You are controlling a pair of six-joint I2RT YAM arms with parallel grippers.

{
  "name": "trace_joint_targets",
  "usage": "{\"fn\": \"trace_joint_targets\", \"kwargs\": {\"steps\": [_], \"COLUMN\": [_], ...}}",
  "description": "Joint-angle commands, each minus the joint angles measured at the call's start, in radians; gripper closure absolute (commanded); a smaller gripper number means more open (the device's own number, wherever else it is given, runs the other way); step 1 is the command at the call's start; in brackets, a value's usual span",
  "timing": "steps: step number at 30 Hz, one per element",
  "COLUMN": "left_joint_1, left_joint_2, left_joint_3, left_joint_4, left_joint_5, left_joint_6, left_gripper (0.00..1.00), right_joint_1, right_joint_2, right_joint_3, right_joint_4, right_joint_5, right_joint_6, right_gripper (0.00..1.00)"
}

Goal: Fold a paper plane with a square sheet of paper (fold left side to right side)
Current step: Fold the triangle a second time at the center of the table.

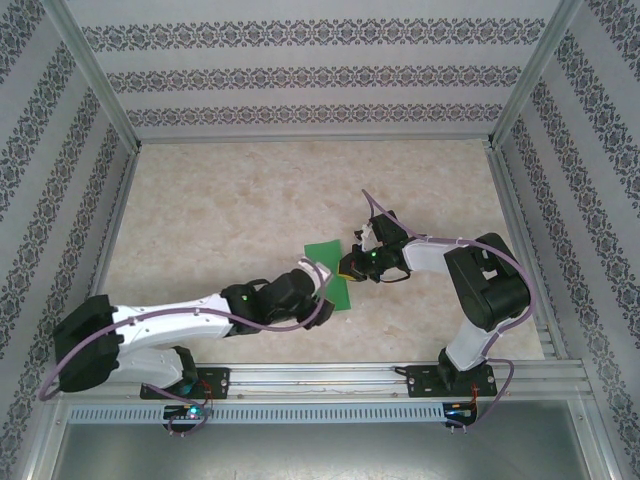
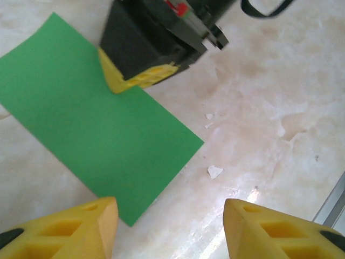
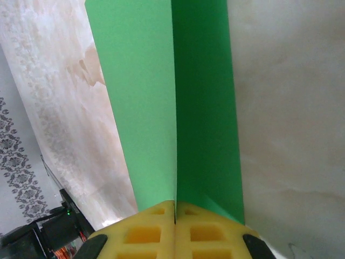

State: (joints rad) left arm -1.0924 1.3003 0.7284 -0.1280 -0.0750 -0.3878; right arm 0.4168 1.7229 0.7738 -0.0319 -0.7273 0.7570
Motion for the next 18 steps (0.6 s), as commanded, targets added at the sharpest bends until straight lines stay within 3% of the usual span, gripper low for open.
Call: {"fn": "trace_joint_targets", "kwargs": {"steps": [1,7,18], "left_joint_1": [-0.047,-0.084,-0.100], "left_joint_2": [0.085,0.257,0.420], "left_joint_3": [0.073,0.170,0.274], "left_joint_4": [-0.015,-0.007,-0.099], "left_joint_5": [-0.058,-0.065,-0.221], "left_joint_6": [0.059,0.063,0.042], "left_gripper": [0.44,0.40,0.34], "right_joint_1": [0.015,0.018,0.021], "right_joint_2": [0.007,0.009,0.012], "right_joint_3": [0.006,0.005,0.004], "right_joint_4": [0.012,0.010,0.011], "right_joint_5": [-0.003,0.005,0.000], "right_joint_6": [0.018,0.021,0.018], "right_gripper": [1.00,1.00,1.00]}}
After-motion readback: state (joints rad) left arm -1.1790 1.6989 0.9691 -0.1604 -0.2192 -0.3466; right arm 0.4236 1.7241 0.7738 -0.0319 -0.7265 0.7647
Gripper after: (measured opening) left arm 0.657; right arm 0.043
